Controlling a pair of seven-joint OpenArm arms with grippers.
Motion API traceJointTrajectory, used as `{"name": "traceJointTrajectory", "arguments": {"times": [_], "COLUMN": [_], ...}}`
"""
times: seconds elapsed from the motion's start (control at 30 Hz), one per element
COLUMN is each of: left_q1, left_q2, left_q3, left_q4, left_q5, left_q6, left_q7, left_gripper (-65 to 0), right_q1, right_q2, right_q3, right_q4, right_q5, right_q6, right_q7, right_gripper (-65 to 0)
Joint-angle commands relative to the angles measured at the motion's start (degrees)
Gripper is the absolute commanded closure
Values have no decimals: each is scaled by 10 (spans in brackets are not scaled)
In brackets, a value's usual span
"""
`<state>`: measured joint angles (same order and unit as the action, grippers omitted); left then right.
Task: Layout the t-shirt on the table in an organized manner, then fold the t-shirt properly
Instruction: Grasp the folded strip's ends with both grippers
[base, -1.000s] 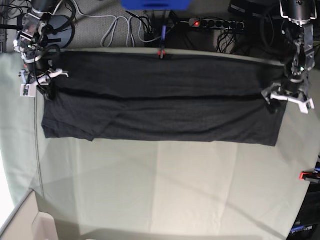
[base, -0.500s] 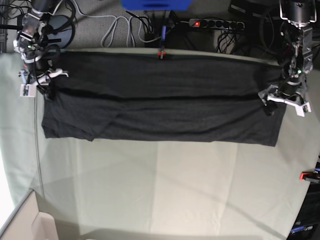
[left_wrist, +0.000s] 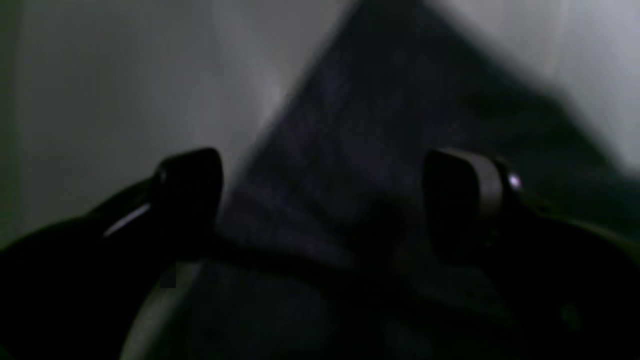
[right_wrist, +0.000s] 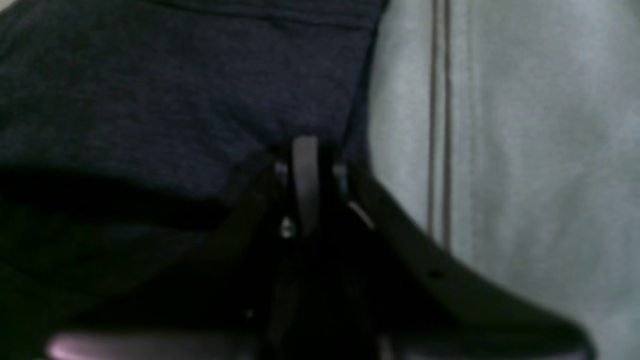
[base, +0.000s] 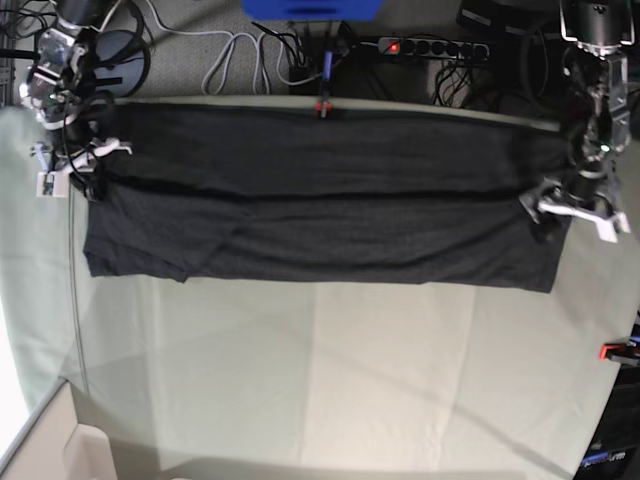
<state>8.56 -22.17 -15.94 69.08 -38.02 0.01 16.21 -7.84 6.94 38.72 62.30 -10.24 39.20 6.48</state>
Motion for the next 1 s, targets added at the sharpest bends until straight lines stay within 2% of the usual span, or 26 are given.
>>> {"name": "traceJointTrajectory", "arguments": {"times": [0.0, 0.13, 0.3, 0.67, 0.97], "left_q1": [-5, -1, -4, -14, -17], "left_q2": [-12, -11, -12, -10, 2], "left_q3": [-15, -41, -45, 18, 19], "left_q4": [17, 47, 48, -13, -47], "left_q5": [-2, -2, 2, 2, 3], "left_q6": [0, 0, 0, 0, -1], "left_q7": [-14, -14, -14, -17, -17], "left_gripper": [-613, -613, -613, -615, -615], "right_q1": [1, -1, 1, -3, -3], "right_q2": [12, 12, 12, -15, -15], "right_q3": [3, 4, 4, 4, 4], "right_q4": [20, 52, 56, 55, 55], "right_q5": [12, 12, 12, 12, 12], "right_q6": [8, 8, 8, 8, 8], "right_q7": [16, 16, 16, 16, 16], "right_gripper": [-108, -194, -241, -240, -240]}}
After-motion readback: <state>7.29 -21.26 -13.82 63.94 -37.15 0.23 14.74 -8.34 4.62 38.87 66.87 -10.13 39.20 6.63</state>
